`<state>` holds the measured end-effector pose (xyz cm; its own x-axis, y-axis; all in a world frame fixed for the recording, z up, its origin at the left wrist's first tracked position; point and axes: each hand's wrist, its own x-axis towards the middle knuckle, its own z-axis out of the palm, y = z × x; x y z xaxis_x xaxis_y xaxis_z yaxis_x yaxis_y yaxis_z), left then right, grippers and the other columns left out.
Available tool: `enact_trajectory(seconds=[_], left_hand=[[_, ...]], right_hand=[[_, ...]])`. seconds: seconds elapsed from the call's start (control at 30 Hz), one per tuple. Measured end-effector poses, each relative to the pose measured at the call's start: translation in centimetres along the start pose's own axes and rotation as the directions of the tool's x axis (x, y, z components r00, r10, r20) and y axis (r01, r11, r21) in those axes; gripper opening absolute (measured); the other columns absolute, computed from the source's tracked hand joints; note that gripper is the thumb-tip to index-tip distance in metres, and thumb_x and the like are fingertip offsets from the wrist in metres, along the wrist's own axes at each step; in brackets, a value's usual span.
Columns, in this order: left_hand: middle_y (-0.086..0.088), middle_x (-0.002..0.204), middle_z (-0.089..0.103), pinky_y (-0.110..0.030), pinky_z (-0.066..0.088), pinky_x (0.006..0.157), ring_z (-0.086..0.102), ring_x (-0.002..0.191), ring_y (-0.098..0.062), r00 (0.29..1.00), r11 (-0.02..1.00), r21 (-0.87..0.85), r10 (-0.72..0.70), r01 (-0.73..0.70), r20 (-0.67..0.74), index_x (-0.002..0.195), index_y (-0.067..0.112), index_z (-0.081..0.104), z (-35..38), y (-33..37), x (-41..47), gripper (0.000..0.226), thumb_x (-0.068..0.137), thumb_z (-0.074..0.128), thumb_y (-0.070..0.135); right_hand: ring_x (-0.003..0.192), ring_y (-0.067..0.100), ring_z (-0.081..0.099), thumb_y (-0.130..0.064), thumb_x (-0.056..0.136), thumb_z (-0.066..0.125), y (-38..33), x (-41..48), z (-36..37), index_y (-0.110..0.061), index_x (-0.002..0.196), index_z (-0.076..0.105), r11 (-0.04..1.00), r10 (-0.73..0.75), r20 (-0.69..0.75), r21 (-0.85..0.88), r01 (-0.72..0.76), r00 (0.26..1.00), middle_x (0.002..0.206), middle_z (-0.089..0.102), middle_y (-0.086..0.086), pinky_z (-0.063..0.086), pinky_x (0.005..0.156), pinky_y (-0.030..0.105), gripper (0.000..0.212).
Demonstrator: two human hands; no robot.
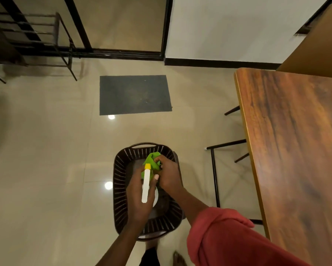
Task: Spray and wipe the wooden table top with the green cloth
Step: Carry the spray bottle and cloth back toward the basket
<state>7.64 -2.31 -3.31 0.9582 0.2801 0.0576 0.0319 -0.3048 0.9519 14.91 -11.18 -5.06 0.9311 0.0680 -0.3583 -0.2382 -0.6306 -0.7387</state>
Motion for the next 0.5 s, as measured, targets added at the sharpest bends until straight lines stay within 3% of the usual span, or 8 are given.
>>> enact_trajectory(seconds=[0.13, 0.27, 0.33, 0.43, 0.5], left_hand=[[-0.001, 0.097, 0.065, -0.015, 0.049, 0.076, 0.064, 0.088, -0.012, 0.998, 1.000, 0.006, -0.023, 0.023, 0.058, 0.112, 0.004, 0.059, 0.1, -2.5, -0.2, 0.037, 0.089, 0.066, 0.032], [0.012, 0.107, 0.060, -0.013, 0.046, 0.090, 0.058, 0.104, 0.003, 0.995, 0.997, 0.071, -0.029, 0.022, 0.095, 0.118, 0.012, 0.055, -0.1, -4.9, -1.2, 0.038, 0.085, 0.073, 0.021], [0.015, 0.121, 0.053, -0.009, 0.038, 0.100, 0.047, 0.117, 0.011, 0.991, 0.992, 0.124, -0.040, 0.024, 0.127, 0.130, 0.015, 0.047, -0.7, -6.3, -1.9, 0.051, 0.087, 0.069, 0.033], [0.002, 0.139, 0.044, -0.018, 0.037, 0.105, 0.044, 0.125, -0.004, 0.970, 0.981, 0.188, -0.097, 0.054, 0.224, 0.139, 0.013, 0.037, -1.7, -8.1, -3.1, 0.075, 0.084, 0.057, 0.061], [0.000, 0.142, 0.040, -0.023, 0.041, 0.102, 0.046, 0.124, -0.011, 0.951, 0.974, 0.207, -0.148, 0.093, 0.270, 0.139, 0.014, 0.035, -1.9, -8.7, -3.6, 0.080, 0.080, 0.066, 0.057]], right_hand=[[0.103, 0.023, 0.061, -0.004, 0.091, 0.054, 0.8, 0.3, 0.8, -0.004, 0.118, 0.063, 0.998, 0.057, 0.061, 0.027, -0.059, 0.997, 0.113, 0.065, 0.014, 0.045, 0.097, 0.029, 0.028], [0.102, 0.021, 0.061, -0.002, 0.086, 0.053, 1.9, -0.1, 0.3, -0.010, 0.120, 0.063, 0.993, 0.085, 0.014, -0.083, -0.083, 0.996, 0.115, 0.066, 0.009, 0.042, 0.089, 0.021, 0.036], [0.100, 0.018, 0.061, -0.001, 0.086, 0.051, 2.2, -0.1, -0.5, -0.011, 0.114, 0.066, 0.993, 0.097, -0.030, -0.059, -0.098, 0.995, 0.113, 0.066, 0.006, 0.043, 0.083, 0.018, 0.033], [0.096, 0.015, 0.062, 0.000, 0.085, 0.049, 1.9, -0.1, -1.8, -0.012, 0.107, 0.067, 0.997, 0.070, -0.088, -0.011, -0.071, 0.994, 0.108, 0.066, 0.005, 0.044, 0.076, 0.017, 0.030], [0.093, 0.014, 0.062, 0.000, 0.085, 0.049, 1.4, -0.5, -2.4, -0.012, 0.106, 0.067, 0.998, 0.057, -0.128, 0.009, -0.056, 0.990, 0.106, 0.067, 0.005, 0.049, 0.076, 0.021, 0.030]])
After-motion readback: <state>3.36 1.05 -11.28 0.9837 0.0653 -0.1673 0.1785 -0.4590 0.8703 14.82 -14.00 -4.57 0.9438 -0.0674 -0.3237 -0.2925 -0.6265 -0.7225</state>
